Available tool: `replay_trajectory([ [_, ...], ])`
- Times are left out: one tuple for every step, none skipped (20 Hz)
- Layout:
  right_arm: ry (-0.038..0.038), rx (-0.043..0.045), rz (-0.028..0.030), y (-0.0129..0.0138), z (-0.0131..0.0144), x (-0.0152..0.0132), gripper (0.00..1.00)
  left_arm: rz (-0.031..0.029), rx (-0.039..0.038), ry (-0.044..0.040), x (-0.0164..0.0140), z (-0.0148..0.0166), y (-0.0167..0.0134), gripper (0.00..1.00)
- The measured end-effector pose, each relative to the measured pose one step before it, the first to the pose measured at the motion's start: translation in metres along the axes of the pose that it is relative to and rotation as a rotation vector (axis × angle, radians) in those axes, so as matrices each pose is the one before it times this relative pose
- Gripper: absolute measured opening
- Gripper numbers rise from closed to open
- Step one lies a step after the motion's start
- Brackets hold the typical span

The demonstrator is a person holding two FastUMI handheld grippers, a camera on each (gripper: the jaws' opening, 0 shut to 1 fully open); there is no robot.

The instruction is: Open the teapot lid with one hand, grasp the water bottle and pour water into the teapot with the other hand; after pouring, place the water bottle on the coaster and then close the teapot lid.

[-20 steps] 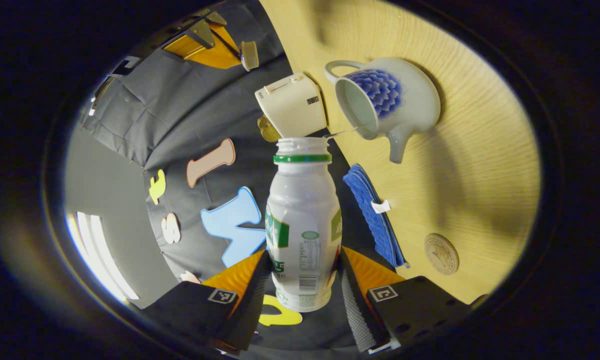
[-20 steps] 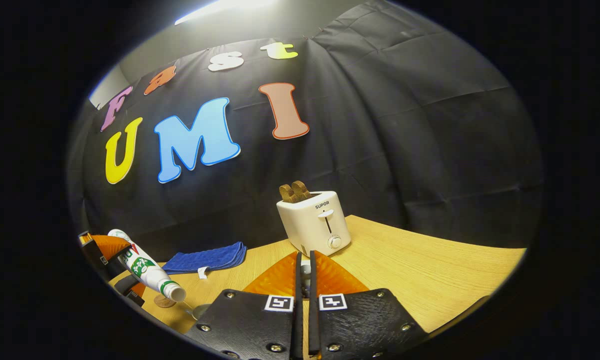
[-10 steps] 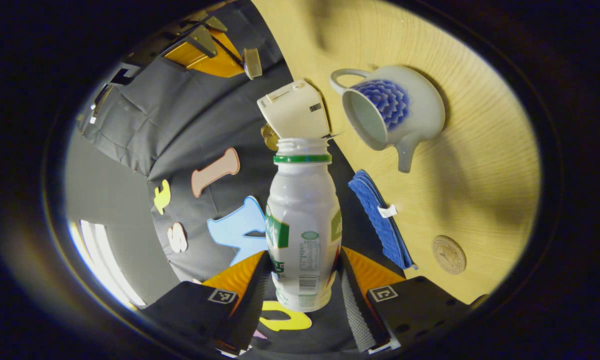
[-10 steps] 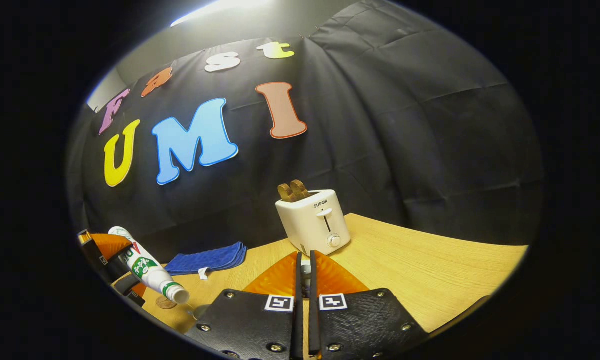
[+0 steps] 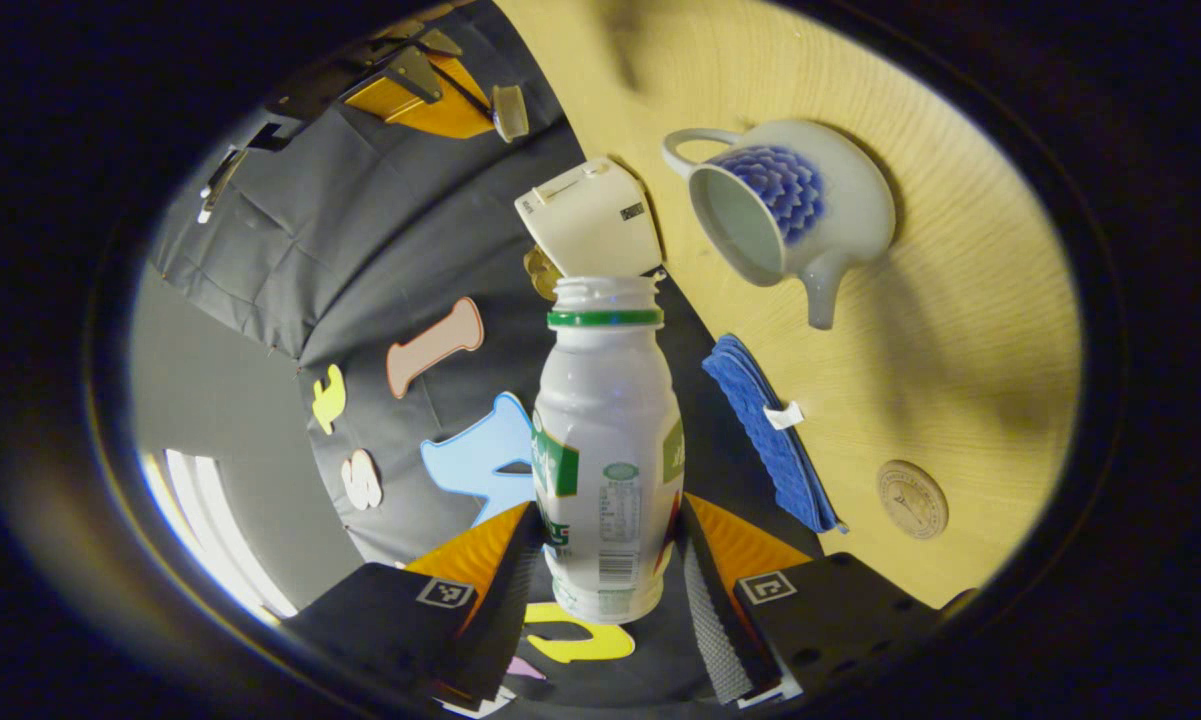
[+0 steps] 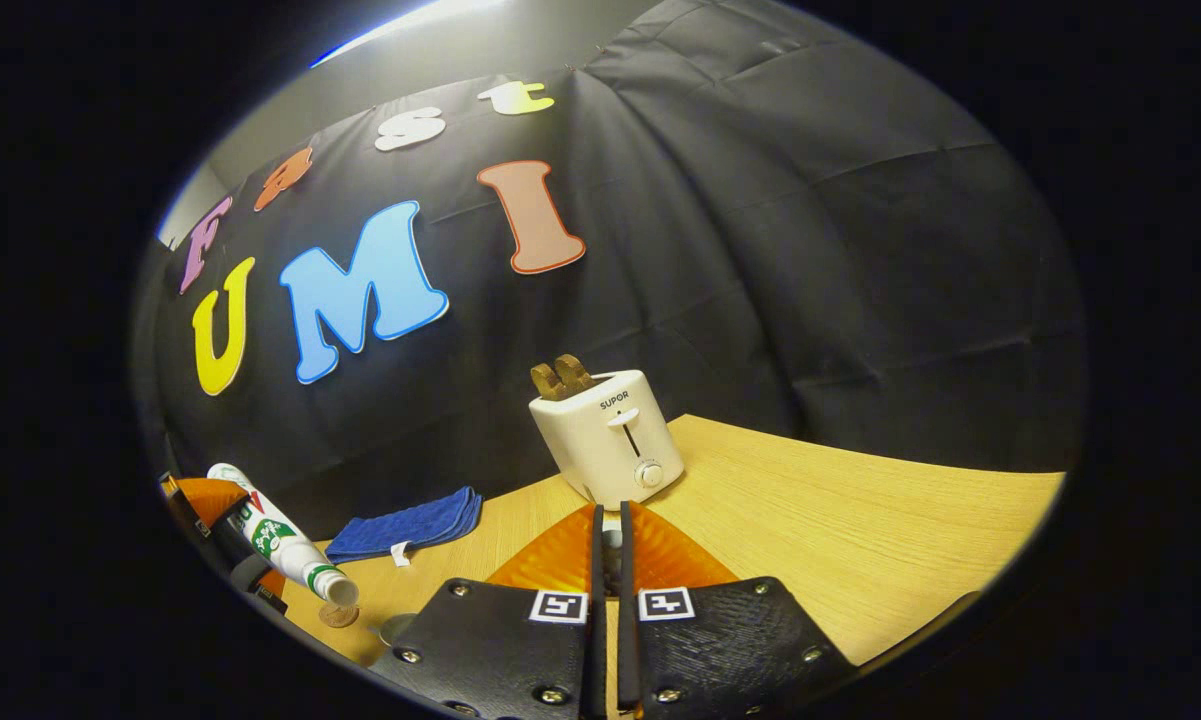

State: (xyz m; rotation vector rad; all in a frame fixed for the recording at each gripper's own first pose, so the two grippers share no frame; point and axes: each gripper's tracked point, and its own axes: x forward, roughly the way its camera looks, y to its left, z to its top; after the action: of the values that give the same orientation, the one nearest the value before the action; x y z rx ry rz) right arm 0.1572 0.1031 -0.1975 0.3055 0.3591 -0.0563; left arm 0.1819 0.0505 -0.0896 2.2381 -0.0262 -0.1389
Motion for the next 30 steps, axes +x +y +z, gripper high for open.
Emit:
replay_trajectory([
  [0.00490, 0.00103, -0.00632, -0.00148, -0.00236, 0.00030, 0.04, 0.00290, -0.00124, 0.00049, -0.00170, -0.00060, 0.00106, 0.85],
  [0.00774, 0.00178, -0.00401, -0.00089, -0.00256, 0.00149, 0.04, 0.00135, -0.00190, 0.00058, -0.00024, 0.00054, 0.00079, 0.85],
  [0.00588, 0.00224, 0.00230, 0.00086, -0.00185, 0.00024, 0.04, 0.00082, -0.00063, -0.00039, 0.00043, 0.00022, -0.00010, 0.85],
  [0.00329, -0.00034, 0.00300, 0.00108, -0.00055, 0.00112, 0.04, 0.00038, -0.00099, 0.00044, -0.00014, 0.00058, 0.00034, 0.85],
  [0.00104, -0.00370, 0.00206, 0.00094, -0.00084, -0.00078, 0.04, 0.00083, -0.00138, -0.00106, 0.00007, 0.00048, -0.00075, 0.85],
  [-0.00238, -0.00484, 0.00461, 0.00158, 0.00059, 0.00022, 0.04, 0.00085, -0.00210, -0.00124, 0.00068, 0.00078, -0.00012, 0.84],
  [-0.00305, -0.00476, 0.00581, 0.00149, 0.00067, -0.00070, 0.04, -0.00015, -0.00093, -0.00091, 0.00029, 0.00102, -0.00085, 0.84],
  [-0.00216, -0.00478, 0.00480, 0.00204, 0.00069, -0.00034, 0.04, 0.00121, 0.00140, -0.00012, -0.00038, 0.00017, 0.00067, 0.85],
  [-0.00112, -0.00535, 0.00329, 0.00092, -0.00044, -0.00040, 0.04, 0.00050, 0.00148, 0.00001, 0.00037, -0.00001, -0.00024, 0.85],
  [0.00034, -0.00511, 0.00175, 0.00137, -0.00032, -0.00061, 0.04, 0.00046, 0.00010, 0.00049, -0.00007, -0.00024, 0.00120, 0.85],
  [-0.00027, -0.00328, 0.00328, 0.00133, 0.00081, -0.00062, 0.04, -0.00035, -0.00285, 0.00015, 0.00004, -0.00015, -0.00054, 0.84],
  [0.00037, -0.00168, 0.00479, 0.00146, 0.00006, -0.00063, 0.04, -0.00253, -0.00385, 0.00069, 0.00078, -0.00002, -0.00003, 0.84],
  [0.00076, -0.00120, 0.00458, 0.00149, -0.00027, 0.00027, 0.04, -0.00184, -0.00218, 0.00077, -0.00043, 0.00038, -0.00073, 0.81],
  [0.00150, -0.00186, 0.00403, 0.00140, -0.00054, -0.00016, 0.04, -0.00064, 0.00052, 0.00073, -0.00062, -0.00043, 0.00019, 0.81],
  [0.00068, -0.00281, 0.00445, 0.00165, -0.00061, -0.00056, 0.04, 0.00062, 0.00019, 0.00032, -0.00046, 0.00025, 0.00046, 0.84],
  [-0.00124, -0.00421, 0.00538, 0.00205, 0.00052, -0.00110, 0.04, -0.00054, -0.00483, 0.00026, -0.00040, -0.00087, 0.00030, 0.85],
  [-0.00203, -0.00559, 0.00488, 0.00156, 0.00062, -0.00033, 0.04, -0.00225, -0.00841, 0.00037, 0.00041, 0.00040, -0.00154, 0.84],
  [-0.00329, -0.00648, 0.00688, 0.00205, 0.00060, -0.00057, 0.04, -0.00405, -0.00966, 0.00225, -0.00014, -0.00024, -0.00085, 0.85],
  [-0.00171, -0.00696, 0.00745, 0.00233, -0.00052, -0.00040, 0.04, -0.00363, -0.01087, 0.00265, 0.00020, -0.00009, -0.00145, 0.82],
  [0.00013, -0.00652, 0.00982, 0.00313, -0.00029, -0.00099, 0.04, -0.00626, -0.01870, 0.00141, -0.00271, -0.00093, -0.00166, 0.79],
  [0.00014, -0.00647, 0.01381, 0.00404, -0.00077, -0.00061, 0.04, -0.01571, -0.03278, 0.00045, -0.00029, -0.00007, -0.00483, 0.75],
  [-0.00033, -0.00743, 0.01679, 0.00488, 0.00008, -0.00058, 0.04, -0.02864, -0.04930, 0.00237, -0.00001, -0.00182, -0.00723, 0.80],
  [-0.00168, -0.00716, 0.02085, 0.00594, -0.00020, -0.00071, 0.04, -0.03635, -0.06173, -0.00225, -0.00080, -0.00062, -0.00891, 0.86],
  [-0.00289, -0.00589, 0.02440, 0.00632, 0.00076, -0.00045, 0.04, -0.03402, -0.06952, -0.00270, -0.00108, 0.00034, -0.00764, 0.80],
  [-0.00310, -0.00337, 0.02621, 0.00645, -0.00056, -0.00109, 0.04, -0.02581, -0.06979, -0.00380, -0.00152, -0.00109, -0.00751, 0.80],
  [-0.00262, -0.00193, 0.02352, 0.00586, 0.00106, -0.00024, 0.04, -0.02132, -0.06782, -0.00032, -0.00248, -0.00215, -0.00382, 0.85],
  [-0.00334, -0.00297, 0.02025, 0.00524, -0.00021, 0.00006, 0.04, -0.01455, -0.06037, 0.00587, 0.00009, -0.00280, -0.00425, 0.83],
  [-0.00200, -0.00659, 0.01535, 0.00438, -0.00036, 0.00026, 0.04, -0.00202, -0.04976, 0.00693, 0.00173, -0.00274, -0.00092, 0.82],
  [-0.00047, -0.00969, 0.01026, 0.00264, -0.00094, 0.00099, 0.04, -0.00189, -0.04580, 0.00557, 0.00082, -0.00339, -0.00092, 0.81],
  [0.00134, -0.00995, 0.01067, 0.00360, -0.00144, 0.00013, 0.04, -0.00514, -0.05007, 0.00190, 0.00010, -0.00784, -0.00061, 0.85],
])
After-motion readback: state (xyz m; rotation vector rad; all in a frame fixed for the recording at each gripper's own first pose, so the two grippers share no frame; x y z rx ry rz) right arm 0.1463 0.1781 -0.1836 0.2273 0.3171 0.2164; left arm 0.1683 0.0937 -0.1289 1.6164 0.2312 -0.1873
